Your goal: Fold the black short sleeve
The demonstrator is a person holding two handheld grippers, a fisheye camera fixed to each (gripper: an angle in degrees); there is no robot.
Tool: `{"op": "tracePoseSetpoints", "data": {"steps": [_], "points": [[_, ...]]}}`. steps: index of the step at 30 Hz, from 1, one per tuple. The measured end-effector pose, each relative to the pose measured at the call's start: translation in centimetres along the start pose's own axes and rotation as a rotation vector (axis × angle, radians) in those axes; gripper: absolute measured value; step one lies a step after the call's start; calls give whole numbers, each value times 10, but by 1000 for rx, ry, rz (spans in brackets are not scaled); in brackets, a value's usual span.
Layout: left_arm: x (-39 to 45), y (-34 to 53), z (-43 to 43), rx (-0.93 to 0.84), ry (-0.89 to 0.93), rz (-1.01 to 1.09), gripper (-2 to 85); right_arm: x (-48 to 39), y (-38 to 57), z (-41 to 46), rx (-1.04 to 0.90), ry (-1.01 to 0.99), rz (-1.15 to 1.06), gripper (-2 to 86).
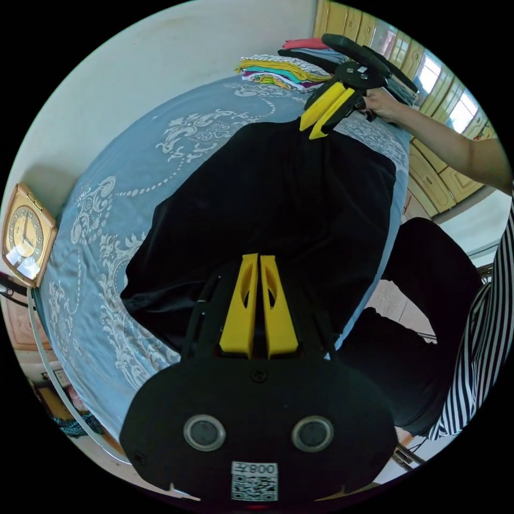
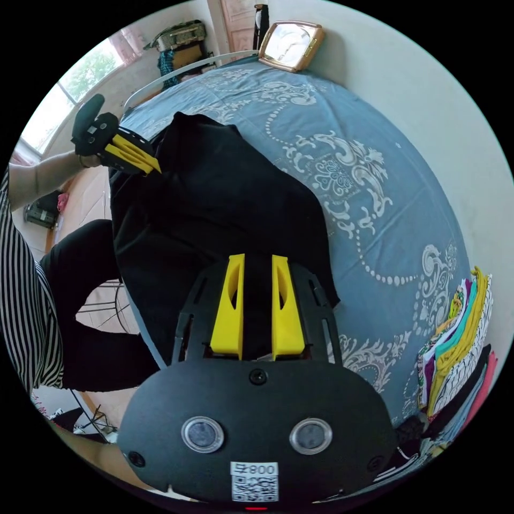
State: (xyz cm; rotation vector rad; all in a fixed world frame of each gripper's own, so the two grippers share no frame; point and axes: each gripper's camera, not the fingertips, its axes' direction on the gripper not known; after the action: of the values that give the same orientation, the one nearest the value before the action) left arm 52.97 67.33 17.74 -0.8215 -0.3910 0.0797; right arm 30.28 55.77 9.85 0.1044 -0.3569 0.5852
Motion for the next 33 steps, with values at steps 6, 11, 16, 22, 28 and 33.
{"op": "tracePoseSetpoints", "data": {"steps": [6,11,16,22,28,33], "points": [[-2,-1,-10,-2,-14,4,5,15,-1,-1,-37,43,1,87],[-5,-5,-13,-8,-7,12,9,20,-7,0,-78,75,-47,81],[-11,-12,-12,-24,0,11,7,23,-10,7,-123,78,-76,30],[-18,-17,-31,11,-13,1,4,30,1,-13,-84,148,-70,4],[-38,-24,-66,100,-51,-45,3,63,21,-47,25,120,39,1],[-71,-43,-80,89,-103,-104,4,94,32,-59,30,165,125,2]]}}
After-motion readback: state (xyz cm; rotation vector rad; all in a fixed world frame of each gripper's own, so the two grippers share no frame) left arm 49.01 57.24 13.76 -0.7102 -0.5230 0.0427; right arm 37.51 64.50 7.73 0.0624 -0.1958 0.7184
